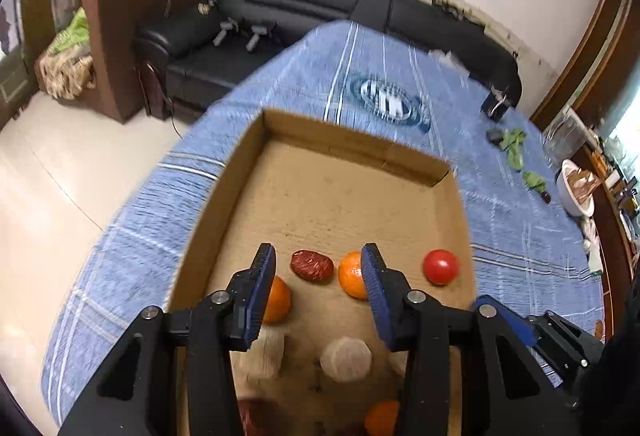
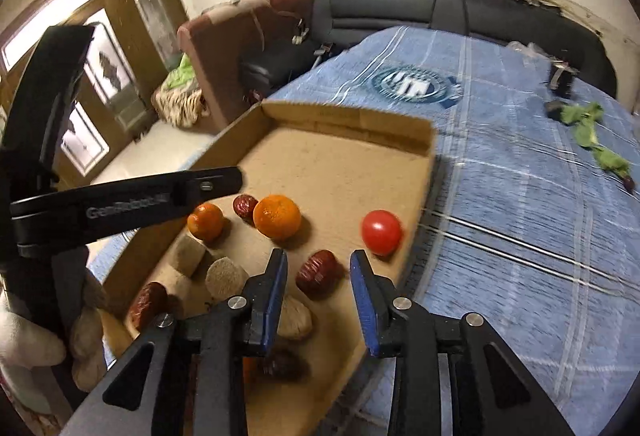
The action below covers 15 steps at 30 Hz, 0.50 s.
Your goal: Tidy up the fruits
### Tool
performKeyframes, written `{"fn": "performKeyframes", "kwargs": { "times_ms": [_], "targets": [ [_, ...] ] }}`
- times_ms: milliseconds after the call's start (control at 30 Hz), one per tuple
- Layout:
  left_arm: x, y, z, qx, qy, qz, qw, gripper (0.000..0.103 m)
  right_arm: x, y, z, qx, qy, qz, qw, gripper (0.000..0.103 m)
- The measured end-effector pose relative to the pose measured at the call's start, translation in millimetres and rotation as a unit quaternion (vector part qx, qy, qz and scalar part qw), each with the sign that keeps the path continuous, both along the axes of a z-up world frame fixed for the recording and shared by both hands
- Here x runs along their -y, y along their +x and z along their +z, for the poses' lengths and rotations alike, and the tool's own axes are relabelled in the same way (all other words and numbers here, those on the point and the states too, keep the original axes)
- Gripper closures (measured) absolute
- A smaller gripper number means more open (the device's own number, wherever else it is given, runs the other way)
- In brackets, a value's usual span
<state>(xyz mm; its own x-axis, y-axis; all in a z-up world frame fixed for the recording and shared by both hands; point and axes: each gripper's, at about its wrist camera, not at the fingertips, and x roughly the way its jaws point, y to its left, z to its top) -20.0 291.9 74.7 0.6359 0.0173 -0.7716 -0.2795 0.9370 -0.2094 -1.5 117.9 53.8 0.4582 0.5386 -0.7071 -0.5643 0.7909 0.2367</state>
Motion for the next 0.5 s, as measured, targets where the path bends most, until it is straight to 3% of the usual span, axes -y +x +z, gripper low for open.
{"fn": "performKeyframes", "kwargs": {
  "times_ms": [133, 200, 400, 500],
  "targets": [
    [22, -35, 23, 0.042, 0.013, 0.02, 0.9988, 0.04, 40, -21, 11, 0.01, 0.024, -0.038, 0.999, 0.066],
    [34, -49, 29, 0.051, 0.017, 0.035, 0.9979, 0.027, 60, -34, 13, 0.016, 0.032, -0.058, 0.998, 0.066],
    [80, -102, 42, 0.093, 0.03, 0.089, 0.9912, 0.011, 114, -75, 11, 0.037, 0.04, -0.122, 0.991, 0.065],
    [104, -119, 47, 0.115, 0.05, 0.098, 0.9873, 0.009, 133, -88, 9, 0.046, 0.038, -0.145, 0.988, 0.065]
  ]
}}
